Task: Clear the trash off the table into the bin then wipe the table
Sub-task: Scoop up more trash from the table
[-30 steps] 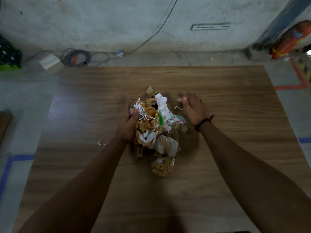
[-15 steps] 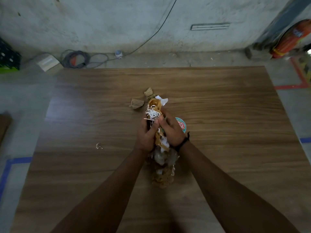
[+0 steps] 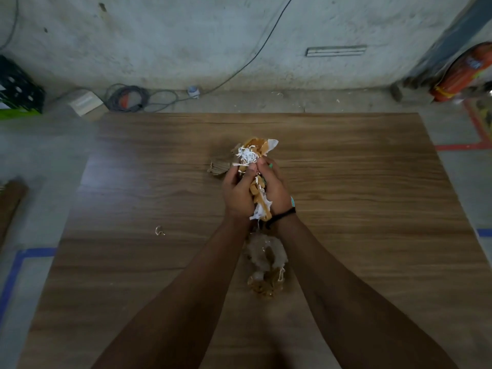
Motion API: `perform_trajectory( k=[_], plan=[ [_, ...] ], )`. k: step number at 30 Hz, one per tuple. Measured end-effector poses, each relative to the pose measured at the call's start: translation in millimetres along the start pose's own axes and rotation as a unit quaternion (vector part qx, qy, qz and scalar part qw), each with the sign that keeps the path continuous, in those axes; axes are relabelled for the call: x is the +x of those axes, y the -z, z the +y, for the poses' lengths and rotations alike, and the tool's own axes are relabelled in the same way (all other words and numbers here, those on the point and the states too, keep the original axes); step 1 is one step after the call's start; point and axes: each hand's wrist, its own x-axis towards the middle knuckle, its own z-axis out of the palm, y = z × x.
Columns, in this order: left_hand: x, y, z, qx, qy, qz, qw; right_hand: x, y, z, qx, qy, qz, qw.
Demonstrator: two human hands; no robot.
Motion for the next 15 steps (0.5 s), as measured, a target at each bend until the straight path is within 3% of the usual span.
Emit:
perform_trajectory(
  k=[8,15],
  plan=[
    [-16.4,-48.9,38.6,0.010,-0.038,0.032,0.999,-12.8,-16.1,-45.6,0.035,0.082,-0.003,0.996],
    [-48.4,-77.7,66.8,-0.036,-0.055,0.014,0.998,-46.6,-25.1,-81.5,0.003,0.129,-0.020,0.991]
  ],
)
